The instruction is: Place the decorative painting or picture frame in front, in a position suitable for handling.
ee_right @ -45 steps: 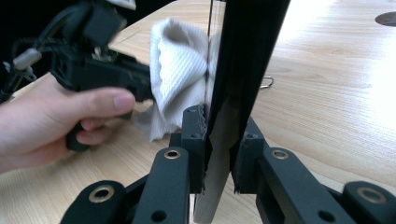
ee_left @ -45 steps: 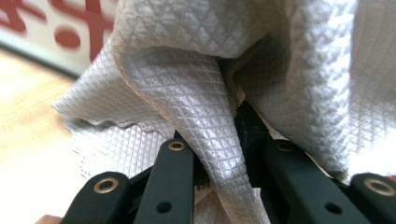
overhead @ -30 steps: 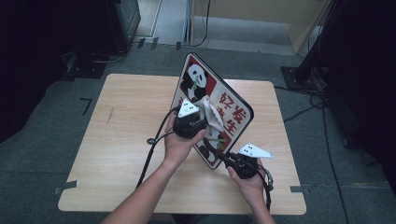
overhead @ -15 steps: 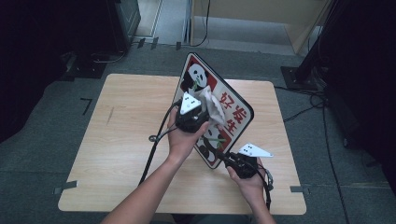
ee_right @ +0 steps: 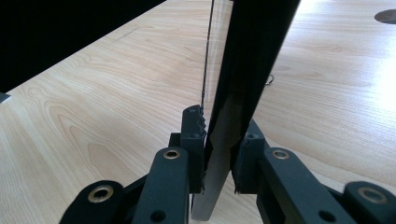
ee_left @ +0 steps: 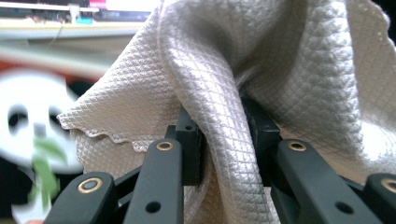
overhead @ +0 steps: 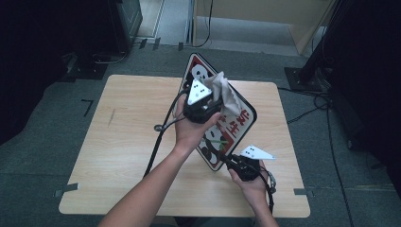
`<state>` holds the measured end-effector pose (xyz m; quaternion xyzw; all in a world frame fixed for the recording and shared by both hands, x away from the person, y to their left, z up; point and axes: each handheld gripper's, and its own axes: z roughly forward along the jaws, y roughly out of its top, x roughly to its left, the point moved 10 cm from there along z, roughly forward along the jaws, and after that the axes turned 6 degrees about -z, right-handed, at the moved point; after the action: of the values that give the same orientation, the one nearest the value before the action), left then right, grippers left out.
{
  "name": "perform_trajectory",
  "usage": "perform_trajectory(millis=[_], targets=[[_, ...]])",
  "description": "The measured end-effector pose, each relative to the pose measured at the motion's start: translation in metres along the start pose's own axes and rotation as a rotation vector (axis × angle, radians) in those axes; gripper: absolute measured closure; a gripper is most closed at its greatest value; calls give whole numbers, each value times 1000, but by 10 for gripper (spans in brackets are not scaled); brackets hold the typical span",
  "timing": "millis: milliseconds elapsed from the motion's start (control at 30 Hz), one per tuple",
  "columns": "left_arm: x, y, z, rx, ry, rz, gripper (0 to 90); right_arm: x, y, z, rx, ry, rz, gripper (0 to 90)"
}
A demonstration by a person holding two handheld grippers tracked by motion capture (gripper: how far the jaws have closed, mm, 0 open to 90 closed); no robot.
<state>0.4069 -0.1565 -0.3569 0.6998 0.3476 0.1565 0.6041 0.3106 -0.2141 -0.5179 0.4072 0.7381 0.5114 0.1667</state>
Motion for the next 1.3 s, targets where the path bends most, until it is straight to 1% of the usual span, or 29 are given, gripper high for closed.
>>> perform_trajectory(millis=[33, 67, 100, 133, 200, 233, 267, 300, 333, 433, 467, 500, 533, 567, 600, 667, 700, 767, 800, 833, 933, 1033, 1067, 1133, 1167, 1233, 1300], targets=[[2, -8, -1, 6, 3, -3, 721, 0, 0, 0, 0, 0, 0, 783], [5, -22, -2, 22, 3, -16, 720, 0, 0, 0, -1, -1, -1, 783], [7, -31, -3, 34, 4, -24, 720, 0, 0, 0, -2, 0, 1, 783], [11, -44, -4, 42, 0, -49, 720, 0, 0, 0, -1, -1, 2, 783], [15, -58, -6, 53, -4, -84, 719, 0, 0, 0, 0, -1, 1, 783], [16, -61, -7, 58, -5, -88, 719, 1, 0, 0, 0, -2, 0, 783], [15, -60, -7, 58, 4, -83, 722, 1, 0, 1, -2, -4, 0, 783], [14, -59, -8, 61, 16, -69, 735, 1, 0, 1, -1, -7, -5, 783], [10, -54, -8, 54, 19, -50, 736, 1, 1, 1, -1, -7, -9, 783], [-4, -37, -8, 35, -11, -27, 729, 2, 1, 1, 2, -7, -6, 782], [-9, -29, -7, 30, -15, -18, 729, 2, 1, 1, 2, -7, -5, 782], [-12, -23, -6, 22, -17, -17, 726, 2, 1, 1, 2, -7, -4, 782], [-18, -13, -5, 14, -23, -12, 725, 2, 1, 1, 0, -5, -4, 782], [-19, -10, -5, 10, -28, -10, 724, 2, 1, 1, 0, -5, -1, 782], [-23, -2, -5, -2, -35, -8, 723, 2, 1, 1, -2, -5, -1, 782], [-29, 8, -5, -13, -46, 0, 716, 2, 1, 1, -1, -6, -5, 782], [-30, 10, -5, -15, -50, -2, 712, 2, 1, 1, -1, -6, -8, 783], [-33, 8, -5, -4, -67, -5, 706, 2, 0, 1, 0, -7, -9, 782], [-34, 2, -6, 13, -90, -15, 701, 2, 1, 1, 0, -7, -9, 782], [-34, -4, -6, 26, -98, -18, 695, 2, 1, 1, 0, -6, -7, 782], [-30, -34, -8, 75, -101, -20, 684, 1, 0, 1, 0, -4, -1, 782], [-23, -59, -11, 103, -99, -34, 680, 2, 0, 1, 3, -3, 1, 782], [-19, -69, -13, 119, -93, -43, 681, 2, 0, 1, 3, -4, 1, 782], [-17, -75, -14, 129, -92, -48, 673, 2, 1, 2, 2, -9, -8, 782], [-17, -75, -14, 131, -89, -49, 668, 2, 1, 2, 0, -11, -11, 782], [-18, -70, -14, 131, -74, -34, 665, 2, 1, 3, 1, -12, -12, 783], [-21, -60, -14, 121, -74, -20, 654, 3, 1, 3, 2, -12, -9, 782]])
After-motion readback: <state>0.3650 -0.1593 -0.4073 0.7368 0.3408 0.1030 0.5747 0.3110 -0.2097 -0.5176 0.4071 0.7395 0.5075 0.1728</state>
